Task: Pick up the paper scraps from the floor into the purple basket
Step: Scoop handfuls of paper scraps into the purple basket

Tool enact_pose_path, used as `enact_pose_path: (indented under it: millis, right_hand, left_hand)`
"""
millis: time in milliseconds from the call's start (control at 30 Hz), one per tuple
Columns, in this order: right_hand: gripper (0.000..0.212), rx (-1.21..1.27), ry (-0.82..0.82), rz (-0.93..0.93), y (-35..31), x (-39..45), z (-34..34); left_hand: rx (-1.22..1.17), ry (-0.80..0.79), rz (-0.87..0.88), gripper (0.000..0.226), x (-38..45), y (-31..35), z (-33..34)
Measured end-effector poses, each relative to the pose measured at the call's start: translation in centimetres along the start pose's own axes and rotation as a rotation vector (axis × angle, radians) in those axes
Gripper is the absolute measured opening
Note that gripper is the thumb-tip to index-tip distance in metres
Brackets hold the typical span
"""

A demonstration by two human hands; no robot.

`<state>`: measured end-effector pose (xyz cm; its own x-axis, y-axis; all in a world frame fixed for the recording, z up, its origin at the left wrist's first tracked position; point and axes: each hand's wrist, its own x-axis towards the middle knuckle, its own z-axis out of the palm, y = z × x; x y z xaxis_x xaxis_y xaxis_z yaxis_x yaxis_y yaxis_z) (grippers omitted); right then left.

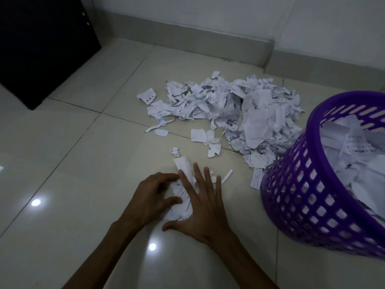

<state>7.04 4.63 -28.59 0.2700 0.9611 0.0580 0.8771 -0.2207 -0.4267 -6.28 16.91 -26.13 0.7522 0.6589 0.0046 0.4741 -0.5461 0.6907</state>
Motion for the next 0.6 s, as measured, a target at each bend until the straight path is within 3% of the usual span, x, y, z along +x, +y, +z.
enact_pose_path:
  millis: [300,467,600]
  right_hand:
    - [0.078,0.195,0.190,0.015,0.6,1.3,2.0]
    - [0.054,0.337,0.239,0.020,0.2,2.0,2.0]
    - [0.020,0.222,0.360,-0.172,-0.1,1.6,2.0]
  left_hand:
    - [-0.224,0.104,-0.159,0.041,-0.1,0.7,0.3]
    - [-0.597,0.184,-0.420,0.028,-0.8,0.5,-0.7]
    - [-0.621,0.221,-0.489,0.027,-2.2,1.8,-0.2]
